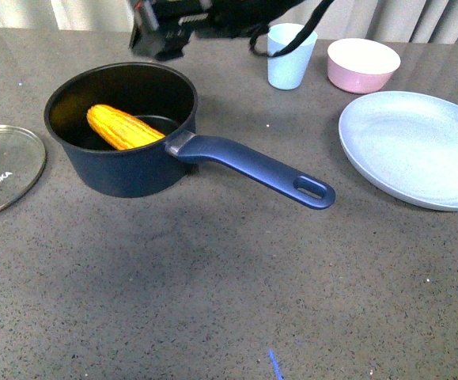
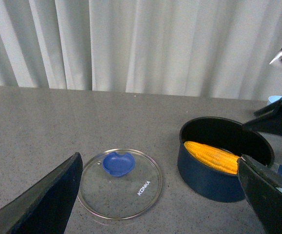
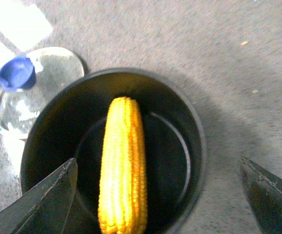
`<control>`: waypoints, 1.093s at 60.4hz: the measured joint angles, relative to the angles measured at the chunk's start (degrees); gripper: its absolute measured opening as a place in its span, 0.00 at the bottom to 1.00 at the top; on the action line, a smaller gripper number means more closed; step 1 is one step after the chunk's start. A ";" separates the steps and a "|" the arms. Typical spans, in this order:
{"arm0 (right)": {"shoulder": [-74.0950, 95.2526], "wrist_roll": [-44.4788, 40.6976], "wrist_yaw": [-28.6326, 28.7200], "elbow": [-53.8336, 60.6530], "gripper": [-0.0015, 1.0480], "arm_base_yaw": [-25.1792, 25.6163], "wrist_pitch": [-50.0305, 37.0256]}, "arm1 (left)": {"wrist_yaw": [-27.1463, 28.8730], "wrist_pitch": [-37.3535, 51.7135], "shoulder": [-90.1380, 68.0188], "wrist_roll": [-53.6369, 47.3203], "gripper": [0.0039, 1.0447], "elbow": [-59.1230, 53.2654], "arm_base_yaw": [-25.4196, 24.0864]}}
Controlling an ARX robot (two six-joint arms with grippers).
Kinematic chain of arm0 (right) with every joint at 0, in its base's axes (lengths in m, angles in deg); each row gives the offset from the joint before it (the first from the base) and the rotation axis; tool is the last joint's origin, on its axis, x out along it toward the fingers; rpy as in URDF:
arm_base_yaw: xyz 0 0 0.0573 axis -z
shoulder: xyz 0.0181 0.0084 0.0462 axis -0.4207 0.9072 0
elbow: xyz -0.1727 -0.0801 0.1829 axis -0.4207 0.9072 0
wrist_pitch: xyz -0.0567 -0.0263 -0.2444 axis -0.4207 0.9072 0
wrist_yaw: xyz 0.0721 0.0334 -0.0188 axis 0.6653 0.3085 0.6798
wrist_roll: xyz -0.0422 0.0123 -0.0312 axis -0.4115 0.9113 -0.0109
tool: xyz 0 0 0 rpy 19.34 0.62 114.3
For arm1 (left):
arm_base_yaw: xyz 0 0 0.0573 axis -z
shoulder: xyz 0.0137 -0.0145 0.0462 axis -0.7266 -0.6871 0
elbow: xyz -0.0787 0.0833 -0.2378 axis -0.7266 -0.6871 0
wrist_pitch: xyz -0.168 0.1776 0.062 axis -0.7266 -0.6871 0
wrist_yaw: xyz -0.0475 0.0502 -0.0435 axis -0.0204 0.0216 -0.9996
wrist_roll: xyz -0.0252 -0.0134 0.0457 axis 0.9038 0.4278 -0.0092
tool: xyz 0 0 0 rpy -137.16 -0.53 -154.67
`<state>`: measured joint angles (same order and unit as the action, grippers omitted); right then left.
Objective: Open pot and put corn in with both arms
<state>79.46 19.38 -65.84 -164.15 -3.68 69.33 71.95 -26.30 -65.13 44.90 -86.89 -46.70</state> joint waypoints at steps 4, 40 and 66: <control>-4.55 1.68 0.42 4.11 0.91 2.05 -3.58 | 0.00 0.00 0.02 0.00 0.92 0.00 0.00; -38.38 7.74 -36.92 52.48 0.50 14.53 -46.27 | 0.02 0.00 0.00 0.00 0.92 0.00 0.00; -54.95 8.00 -30.38 73.85 0.02 20.98 -50.14 | 0.00 0.00 0.02 0.00 0.92 0.00 0.00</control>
<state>24.51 27.38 -96.22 -90.30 17.31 19.19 71.95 -26.30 -65.11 44.90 -86.89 -46.70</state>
